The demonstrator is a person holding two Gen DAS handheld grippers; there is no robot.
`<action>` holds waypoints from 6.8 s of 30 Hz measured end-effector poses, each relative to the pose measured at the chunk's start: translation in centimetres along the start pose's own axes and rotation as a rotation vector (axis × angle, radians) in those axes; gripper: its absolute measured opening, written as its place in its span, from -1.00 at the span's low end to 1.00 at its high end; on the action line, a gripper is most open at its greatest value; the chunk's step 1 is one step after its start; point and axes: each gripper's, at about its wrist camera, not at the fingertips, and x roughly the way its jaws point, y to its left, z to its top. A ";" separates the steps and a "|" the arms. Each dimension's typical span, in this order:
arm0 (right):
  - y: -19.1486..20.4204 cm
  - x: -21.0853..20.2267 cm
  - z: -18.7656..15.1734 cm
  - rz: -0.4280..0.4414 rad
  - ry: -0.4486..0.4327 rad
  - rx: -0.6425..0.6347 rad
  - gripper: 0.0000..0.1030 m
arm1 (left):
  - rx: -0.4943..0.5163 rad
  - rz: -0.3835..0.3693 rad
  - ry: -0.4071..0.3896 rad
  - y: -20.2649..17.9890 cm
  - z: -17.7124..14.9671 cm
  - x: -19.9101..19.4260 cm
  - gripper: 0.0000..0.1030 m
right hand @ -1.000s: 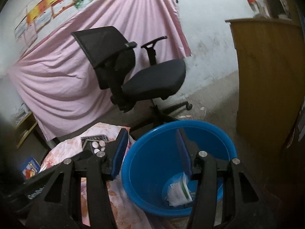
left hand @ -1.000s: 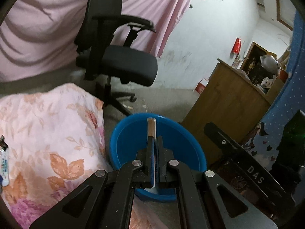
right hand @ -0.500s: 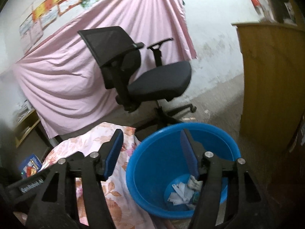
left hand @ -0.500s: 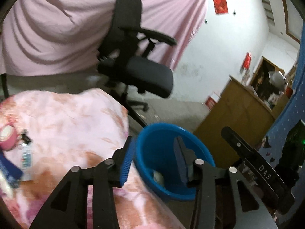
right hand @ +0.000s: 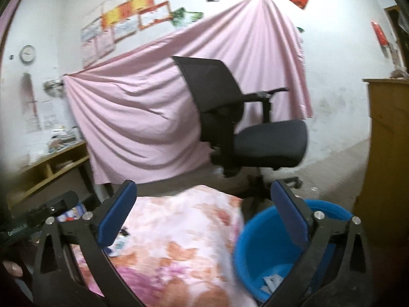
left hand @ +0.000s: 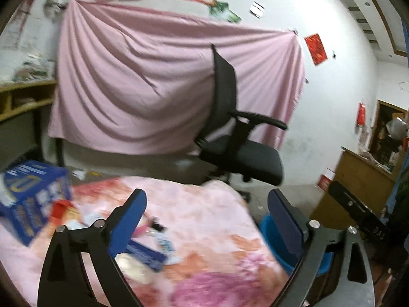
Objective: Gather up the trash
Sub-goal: 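Move both open grippers back over the bed, then move right gripper toward blue tube while left gripper moves toward red packet, then close right gripper on blue tube while left gripper closes on red packet, then carry blue tube and red packet with both grippers over the blue basin, then open both grippers to drop tube and packet into the blue basin, then move both open grippers back over the bed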
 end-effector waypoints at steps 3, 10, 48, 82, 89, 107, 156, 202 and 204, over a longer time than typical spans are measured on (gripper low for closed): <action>2.3 0.3 -0.1 0.030 -0.007 -0.046 1.00 | -0.003 0.057 -0.036 2.2 -0.4 -1.9 0.89; 7.2 1.4 -1.3 0.102 0.026 -0.168 1.00 | -0.036 0.165 -0.068 7.8 -1.9 -4.6 0.91; 18.7 14.1 -10.8 0.209 0.601 -0.264 0.56 | -0.221 0.155 0.365 18.1 -6.8 1.2 -0.12; 17.9 12.7 -12.1 0.351 0.622 -0.151 -0.28 | -0.186 0.101 0.262 17.4 -6.3 -0.6 -0.86; 17.9 11.0 -11.2 0.379 0.519 -0.161 -0.29 | -0.131 0.094 0.200 16.2 -6.4 -1.3 -0.88; 16.5 5.3 -8.5 0.354 0.174 -0.176 -0.29 | 0.076 0.154 -0.081 10.7 -6.7 -5.2 -0.89; -11.0 -1.3 -3.2 -0.280 0.151 0.306 -0.27 | -0.006 -0.392 0.451 -15.3 -5.3 12.1 -0.88; -9.9 -1.8 -1.7 -0.183 0.037 0.266 0.98 | -0.007 -0.137 0.127 -8.5 -1.8 6.6 0.39; -9.2 -1.9 -1.6 -0.160 0.018 0.253 1.00 | -0.016 -0.104 0.087 -7.1 -1.5 5.6 0.66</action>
